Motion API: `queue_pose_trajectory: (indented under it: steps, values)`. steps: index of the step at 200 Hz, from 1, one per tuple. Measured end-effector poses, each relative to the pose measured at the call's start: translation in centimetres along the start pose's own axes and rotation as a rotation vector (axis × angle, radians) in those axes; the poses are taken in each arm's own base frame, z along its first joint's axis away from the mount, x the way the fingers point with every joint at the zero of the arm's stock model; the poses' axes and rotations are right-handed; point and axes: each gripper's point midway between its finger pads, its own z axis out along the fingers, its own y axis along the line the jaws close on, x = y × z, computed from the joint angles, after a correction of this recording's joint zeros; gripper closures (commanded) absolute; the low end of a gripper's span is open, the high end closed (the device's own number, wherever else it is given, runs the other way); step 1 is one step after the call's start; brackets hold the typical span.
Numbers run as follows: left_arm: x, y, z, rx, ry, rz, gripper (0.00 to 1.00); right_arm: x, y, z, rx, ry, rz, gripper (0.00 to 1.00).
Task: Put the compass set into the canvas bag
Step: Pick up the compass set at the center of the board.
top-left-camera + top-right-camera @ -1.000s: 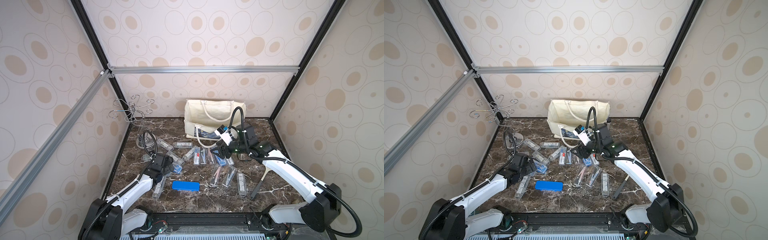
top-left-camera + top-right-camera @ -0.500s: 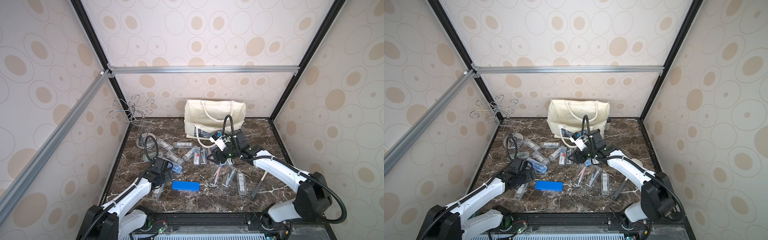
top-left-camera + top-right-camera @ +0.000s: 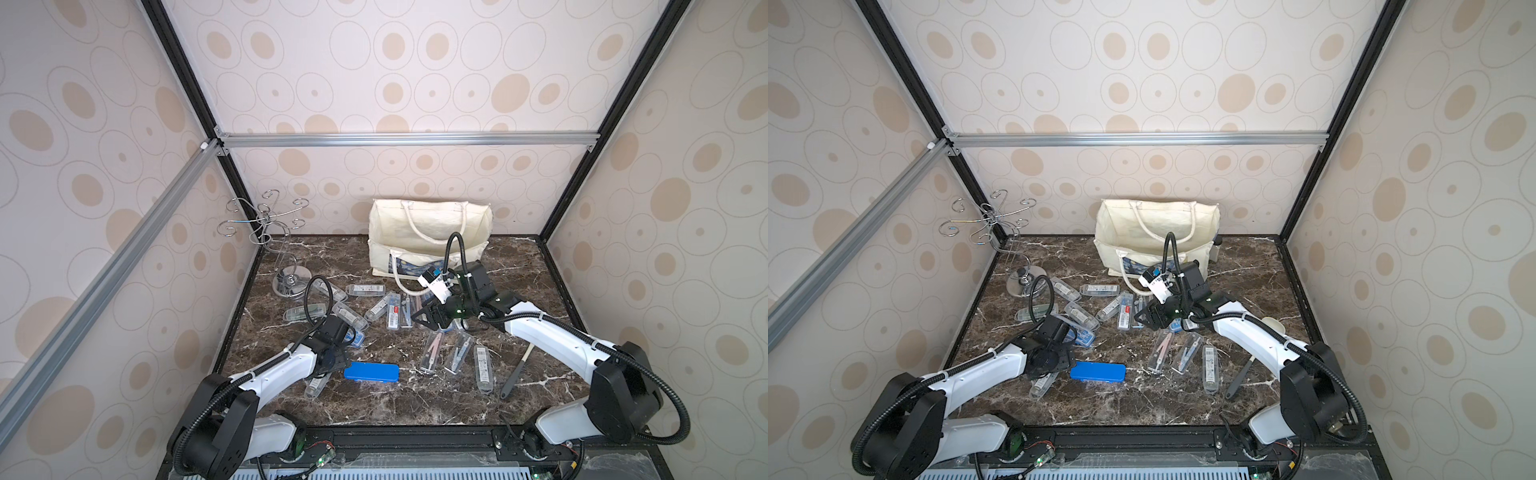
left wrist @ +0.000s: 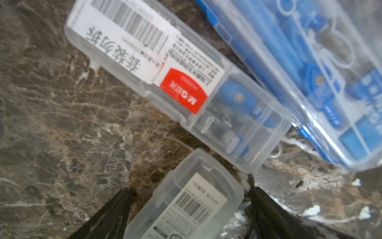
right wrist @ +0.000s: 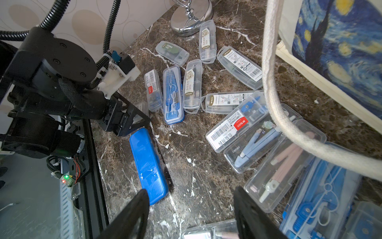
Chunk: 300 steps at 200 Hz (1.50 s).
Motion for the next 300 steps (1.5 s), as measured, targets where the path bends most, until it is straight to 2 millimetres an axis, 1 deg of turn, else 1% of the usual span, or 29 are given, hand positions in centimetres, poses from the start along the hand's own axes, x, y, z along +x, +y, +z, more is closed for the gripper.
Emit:
queue_pose_trajectory:
  steps: [32,63,79,89,137,143,150,176,266,282,300]
  values:
    - [0.0,-0.8,0.0,0.007,-0.003,0.034,0.27,0.3,-0.2,0.5,-0.008,0.009,0.016,0.33]
    - [-0.4,-1.7,0.1,0.018,-0.008,0.06,0.31,0.4,-0.2,0.8,-0.017,0.015,0.027,0.33]
    - [-0.8,-2.2,0.2,0.024,-0.011,0.073,0.41,0.4,-0.2,0.8,-0.018,0.015,0.027,0.33]
    - [-1.0,-2.5,0.3,0.029,-0.015,0.081,0.43,0.4,-0.2,0.8,-0.018,0.015,0.028,0.33]
    - [-2.0,-4.2,0.6,0.05,-0.024,0.12,0.42,0.4,-0.2,0.8,-0.018,0.015,0.035,0.33]
    - [-2.1,-4.2,0.6,0.048,-0.023,0.125,0.38,0.4,-0.2,0.8,-0.018,0.015,0.035,0.33]
    - [-2.0,-4.2,0.6,0.045,-0.019,0.136,0.32,0.4,-0.2,0.8,-0.018,0.015,0.035,0.33]
    - [-1.9,-4.2,0.5,0.038,-0.008,0.165,0.26,0.5,-0.2,0.8,-0.018,0.013,0.037,0.33]
    - [-0.5,-2.8,-0.6,0.011,0.045,0.191,0.26,0.8,-0.2,1.0,-0.02,0.013,0.044,0.33]
    - [-0.2,-2.8,-0.5,0.012,0.061,0.198,0.26,0.8,-0.2,1.0,-0.022,0.014,0.046,0.33]
    - [0.3,-2.3,-0.4,-0.019,0.097,0.219,0.26,0.9,-0.3,1.1,-0.022,0.016,0.047,0.33]
